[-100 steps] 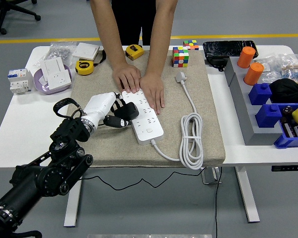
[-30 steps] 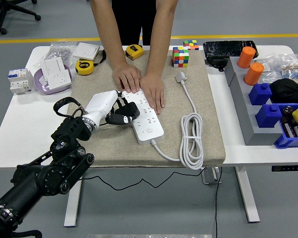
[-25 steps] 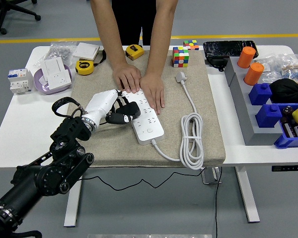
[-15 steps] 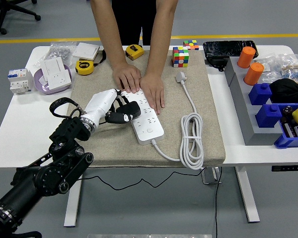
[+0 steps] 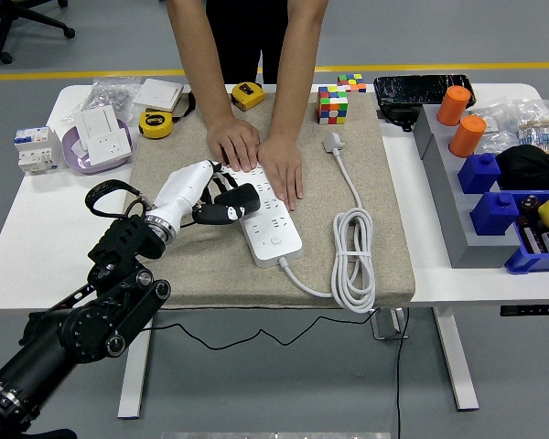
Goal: Pick up the plug,place it near the board,insert it into the board,press the button
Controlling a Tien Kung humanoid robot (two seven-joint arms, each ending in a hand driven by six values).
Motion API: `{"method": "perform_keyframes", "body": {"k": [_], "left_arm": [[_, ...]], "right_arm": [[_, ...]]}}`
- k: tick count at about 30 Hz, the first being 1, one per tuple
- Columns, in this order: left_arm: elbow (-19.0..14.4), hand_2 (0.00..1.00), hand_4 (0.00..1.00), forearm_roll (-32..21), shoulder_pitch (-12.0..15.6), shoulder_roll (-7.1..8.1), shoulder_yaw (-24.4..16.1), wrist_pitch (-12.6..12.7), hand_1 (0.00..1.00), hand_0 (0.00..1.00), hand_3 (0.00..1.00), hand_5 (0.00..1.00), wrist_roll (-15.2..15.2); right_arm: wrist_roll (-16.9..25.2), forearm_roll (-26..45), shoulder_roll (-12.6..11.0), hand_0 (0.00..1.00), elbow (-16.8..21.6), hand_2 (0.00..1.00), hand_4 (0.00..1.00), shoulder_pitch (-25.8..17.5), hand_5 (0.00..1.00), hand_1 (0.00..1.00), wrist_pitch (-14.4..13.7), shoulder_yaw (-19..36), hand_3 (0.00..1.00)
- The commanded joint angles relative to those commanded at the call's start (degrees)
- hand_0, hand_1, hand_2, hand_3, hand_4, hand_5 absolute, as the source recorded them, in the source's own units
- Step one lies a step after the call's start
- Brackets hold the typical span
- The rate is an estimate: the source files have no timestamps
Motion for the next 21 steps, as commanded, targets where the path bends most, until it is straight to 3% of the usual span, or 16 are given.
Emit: {"method": "perform_keyframes", "body": {"k": [6, 11, 21], "left_arm": [[-4.88, 0.349, 0.631, -0.22, 2.72, 0.0, -3.7, 0.05, 0.258, 0.328, 0.402, 0.238, 0.13], [-6.55, 0.349, 0.631, 1.09, 4.43, 0.0, -5.51, 0.05, 0.258, 0.328, 0.402, 0.238, 0.54], [-2.77, 0.35, 0.628, 11.98, 6.83, 0.0, -12.01, 0.77, 0.264, 0.333, 0.403, 0.247, 1.53]], "right_arm": [[-0.07, -0.23, 0.22, 0.819, 0.0, 0.701, 0.938, -0.25, 0.607, 0.723, 0.0, 0.5, 0.634], [0.06, 0.09, 0.3, 0.819, 0.0, 0.701, 0.938, -0.31, 0.607, 0.723, -0.08, 0.46, 0.634], [0.05, -0.04, 0.4, 0.819, 0.0, 0.701, 0.938, -0.6, 0.607, 0.723, -0.07, 0.67, 0.635]]}}
